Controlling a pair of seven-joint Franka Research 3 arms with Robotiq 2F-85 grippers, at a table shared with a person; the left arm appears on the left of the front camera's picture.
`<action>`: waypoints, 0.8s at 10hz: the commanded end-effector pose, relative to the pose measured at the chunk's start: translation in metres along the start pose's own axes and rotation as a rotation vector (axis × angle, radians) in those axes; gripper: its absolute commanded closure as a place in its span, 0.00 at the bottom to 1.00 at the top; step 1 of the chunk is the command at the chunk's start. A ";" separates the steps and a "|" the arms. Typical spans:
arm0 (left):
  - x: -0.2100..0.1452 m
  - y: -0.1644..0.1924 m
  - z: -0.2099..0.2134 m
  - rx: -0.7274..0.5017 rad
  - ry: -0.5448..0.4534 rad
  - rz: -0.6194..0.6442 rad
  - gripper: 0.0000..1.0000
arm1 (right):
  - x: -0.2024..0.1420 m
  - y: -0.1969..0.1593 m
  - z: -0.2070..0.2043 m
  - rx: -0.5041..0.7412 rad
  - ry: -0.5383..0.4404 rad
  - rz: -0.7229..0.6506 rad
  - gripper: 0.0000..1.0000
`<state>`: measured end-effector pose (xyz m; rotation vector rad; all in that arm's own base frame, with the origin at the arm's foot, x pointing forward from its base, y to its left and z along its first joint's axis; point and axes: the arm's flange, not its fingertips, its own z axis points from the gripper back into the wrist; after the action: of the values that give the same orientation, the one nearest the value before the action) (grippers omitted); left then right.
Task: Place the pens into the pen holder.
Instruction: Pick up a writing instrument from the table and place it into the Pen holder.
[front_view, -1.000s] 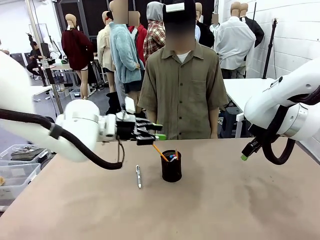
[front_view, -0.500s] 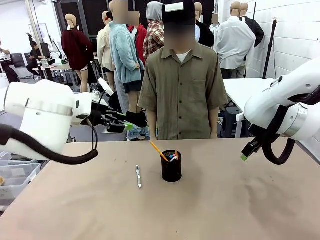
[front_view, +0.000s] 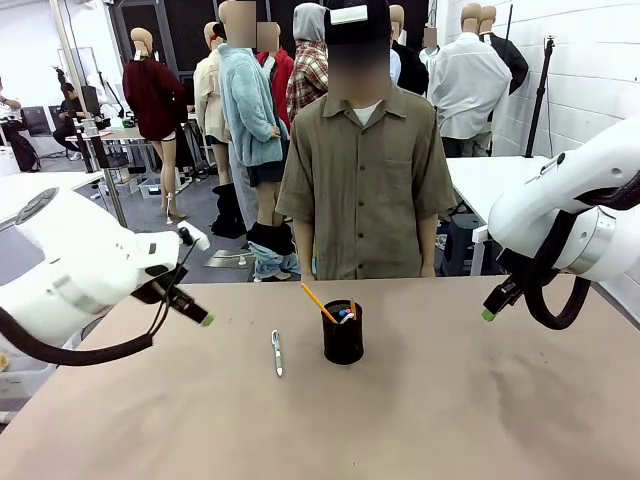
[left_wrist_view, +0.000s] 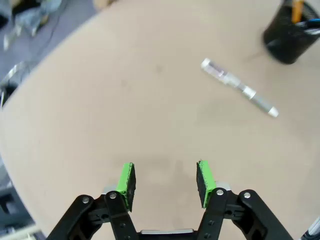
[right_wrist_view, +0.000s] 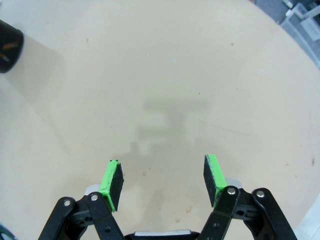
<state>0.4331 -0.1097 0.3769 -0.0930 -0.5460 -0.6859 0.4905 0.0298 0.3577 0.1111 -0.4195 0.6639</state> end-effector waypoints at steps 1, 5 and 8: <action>0.107 -0.031 0.082 -0.022 0.138 0.129 0.35 | -0.005 -0.002 -0.003 0.008 -0.021 0.006 0.19; 0.141 -0.041 0.054 0.016 0.247 0.181 0.35 | -0.005 -0.002 -0.003 0.008 -0.021 0.006 0.19; 0.155 -0.056 0.000 0.052 0.272 0.306 0.35 | -0.005 -0.002 -0.003 0.008 -0.021 0.006 0.19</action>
<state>0.4872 -0.2306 0.4563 -0.0327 -0.2631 -0.4340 0.4905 0.0300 0.3578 0.1111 -0.4197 0.6642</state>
